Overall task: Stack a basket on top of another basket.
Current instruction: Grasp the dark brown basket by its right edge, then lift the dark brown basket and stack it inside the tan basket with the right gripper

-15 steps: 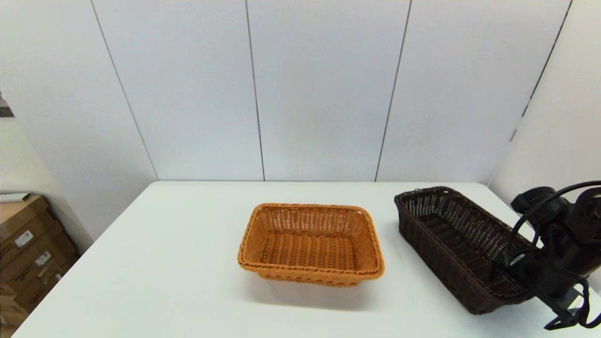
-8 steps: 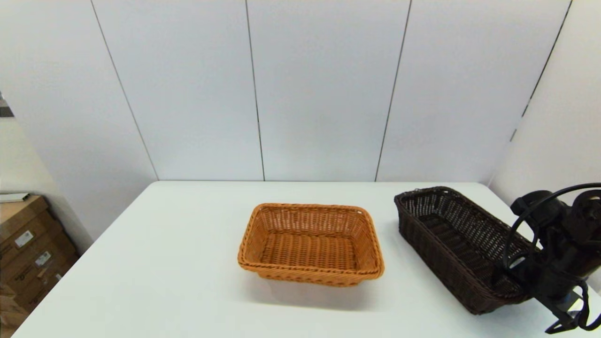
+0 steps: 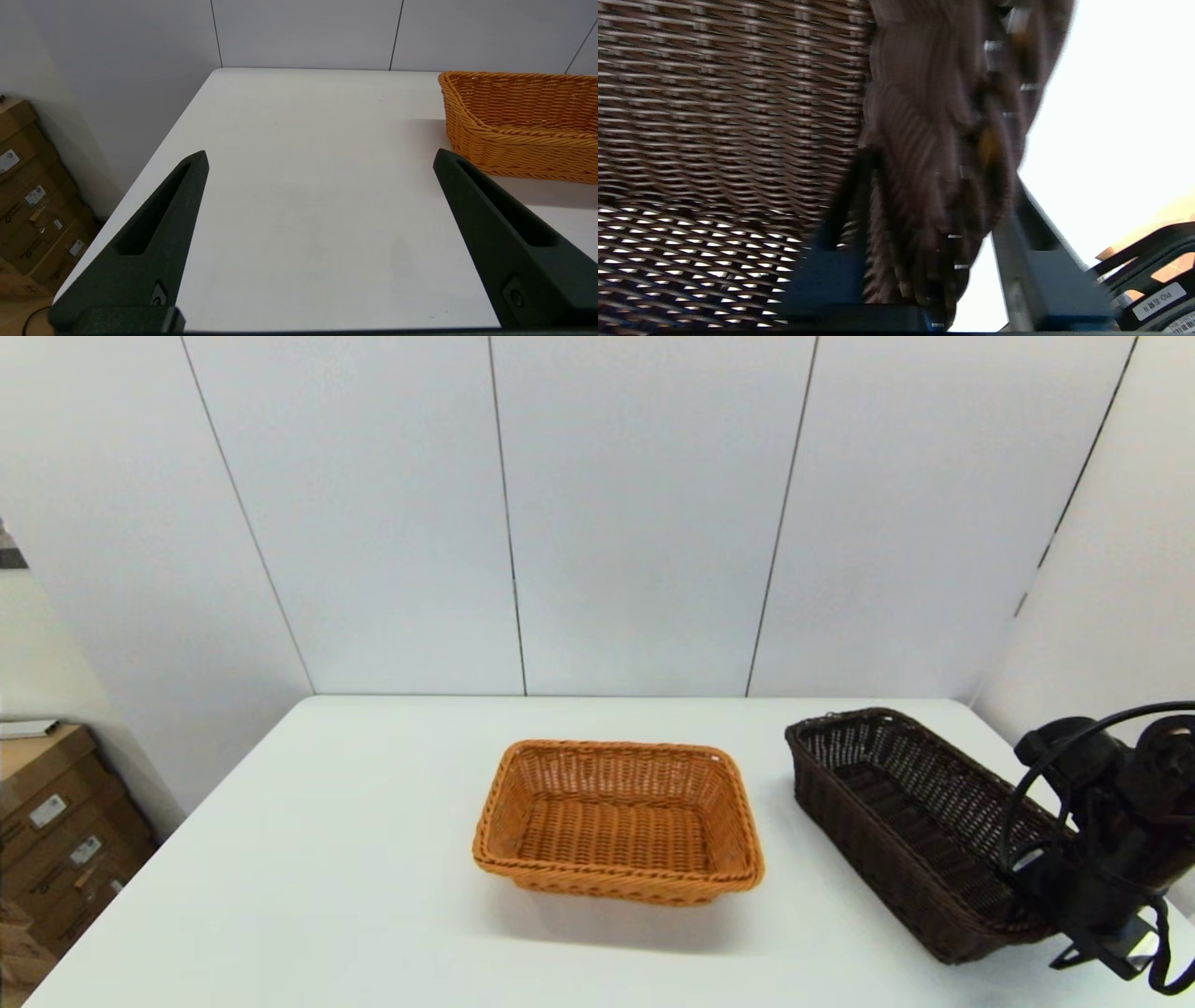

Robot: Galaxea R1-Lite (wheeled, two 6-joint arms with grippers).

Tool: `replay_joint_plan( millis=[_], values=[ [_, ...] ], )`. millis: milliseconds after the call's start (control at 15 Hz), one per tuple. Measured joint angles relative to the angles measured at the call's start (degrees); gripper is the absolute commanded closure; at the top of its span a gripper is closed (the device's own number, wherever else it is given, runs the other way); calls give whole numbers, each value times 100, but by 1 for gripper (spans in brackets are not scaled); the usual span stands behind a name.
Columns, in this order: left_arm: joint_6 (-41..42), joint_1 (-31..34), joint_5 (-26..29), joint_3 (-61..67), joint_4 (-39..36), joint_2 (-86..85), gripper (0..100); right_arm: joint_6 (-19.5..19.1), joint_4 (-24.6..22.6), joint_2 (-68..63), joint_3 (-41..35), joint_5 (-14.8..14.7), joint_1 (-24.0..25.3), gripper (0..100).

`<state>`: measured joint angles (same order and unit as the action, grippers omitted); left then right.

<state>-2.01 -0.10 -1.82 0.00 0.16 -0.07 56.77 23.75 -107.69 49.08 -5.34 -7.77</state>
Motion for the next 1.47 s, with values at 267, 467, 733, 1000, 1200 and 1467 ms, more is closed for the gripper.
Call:
replay_joint_plan(
  millis=[267, 467, 733, 1000, 1200, 1467],
  values=[
    [0, 0, -2, 0, 2, 0, 0, 4, -13, 9, 23, 55, -151, 100],
    [0, 0, 2, 0, 0, 0, 0, 37, -7, 33, 73, 74, -317, 100],
    [-5, 0, 0, 0, 0, 0, 0, 39, 15, 321, 185, 355, -595, 100],
    [0, 0, -2, 0, 2, 0, 0, 9, 72, 1042, 299, 524, -719, 100],
    [-2, 0, -2, 0, 2, 0, 0, -49, 105, 1586, 338, 583, -723, 100],
    [0, 0, -5, 0, 2, 0, 0, -341, 98, 2125, 347, 864, -616, 100]
  ],
)
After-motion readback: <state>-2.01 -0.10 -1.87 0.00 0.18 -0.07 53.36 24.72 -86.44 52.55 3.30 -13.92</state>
